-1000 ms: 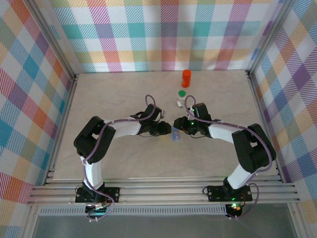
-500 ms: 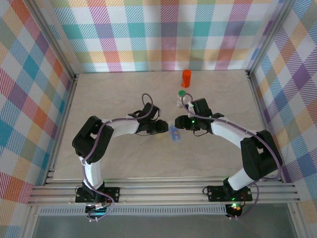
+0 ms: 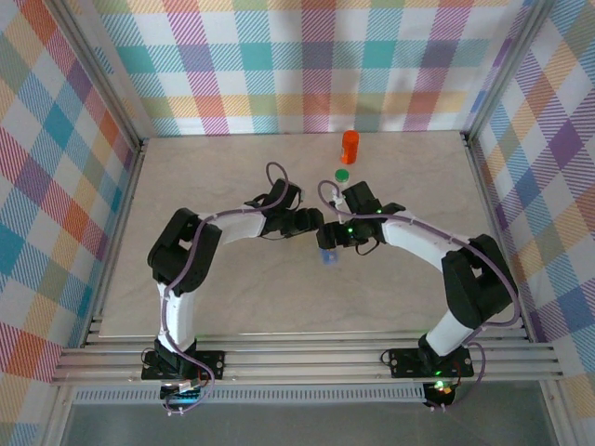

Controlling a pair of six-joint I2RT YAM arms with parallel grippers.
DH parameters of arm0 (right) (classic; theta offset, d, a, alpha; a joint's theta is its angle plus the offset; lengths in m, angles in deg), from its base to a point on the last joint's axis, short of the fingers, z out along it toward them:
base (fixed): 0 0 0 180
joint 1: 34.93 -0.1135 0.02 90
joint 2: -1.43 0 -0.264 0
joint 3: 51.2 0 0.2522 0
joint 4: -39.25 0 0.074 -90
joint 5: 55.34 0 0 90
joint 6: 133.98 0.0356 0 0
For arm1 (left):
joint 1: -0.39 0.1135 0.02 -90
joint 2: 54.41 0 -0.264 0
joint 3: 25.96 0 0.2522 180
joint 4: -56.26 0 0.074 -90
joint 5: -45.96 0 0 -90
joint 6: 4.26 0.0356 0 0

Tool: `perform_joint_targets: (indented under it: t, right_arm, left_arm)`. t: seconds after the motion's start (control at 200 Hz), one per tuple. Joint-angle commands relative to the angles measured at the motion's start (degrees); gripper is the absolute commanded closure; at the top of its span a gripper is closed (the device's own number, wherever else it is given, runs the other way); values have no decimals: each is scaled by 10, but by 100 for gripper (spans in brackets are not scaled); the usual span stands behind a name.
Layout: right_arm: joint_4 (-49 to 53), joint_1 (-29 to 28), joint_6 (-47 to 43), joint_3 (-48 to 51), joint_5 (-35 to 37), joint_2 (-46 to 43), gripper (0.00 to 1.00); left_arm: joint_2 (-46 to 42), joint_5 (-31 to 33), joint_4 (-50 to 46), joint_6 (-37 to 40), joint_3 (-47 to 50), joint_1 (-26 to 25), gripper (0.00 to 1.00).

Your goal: Sort the pills into containers

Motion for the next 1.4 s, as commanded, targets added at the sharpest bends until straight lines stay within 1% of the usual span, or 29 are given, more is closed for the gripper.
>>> perform_joint_targets:
  t: [0.0,0.25,0.39,0.48,0.645,0.715,0.795,0.85,1.015,1.145,1.395]
  right_arm:
    - [26,-15,-28,-27,33,14,30]
    - [3,-19,-15,-30,51,46,29]
    - [-18,-19,-1,-26,73,59,29]
    - [-31,-19,5,-20,85,63,30]
    - [-50,-18,17,-8,59,59,41]
    - [-57,-15,24,-4,36,58,44]
    - [-58,-10,35,-5,5,63,52]
    - [-57,-8,42,-4,2,69,55]
    - [-44,0,48,5,32,62,54]
    - [-32,7,47,10,54,52,48]
    - [-39,31,56,23,30,54,48]
  left_arm:
    - [19,-7,-4,-4,-16,-3,34]
    - [35,-9,-3,-4,-19,-7,41]
    - [34,-8,-2,-1,-17,-10,46]
    - [33,-9,-1,2,-14,-11,49]
    - [36,-11,1,4,-8,-11,51]
    - [37,-11,3,3,-7,-11,51]
    - [38,-13,5,2,-7,-11,53]
    - [38,-13,5,3,-7,-11,54]
    - [37,-12,4,4,-5,-12,54]
    - [38,-12,3,6,-3,-12,54]
    - [37,-11,3,6,-2,-12,55]
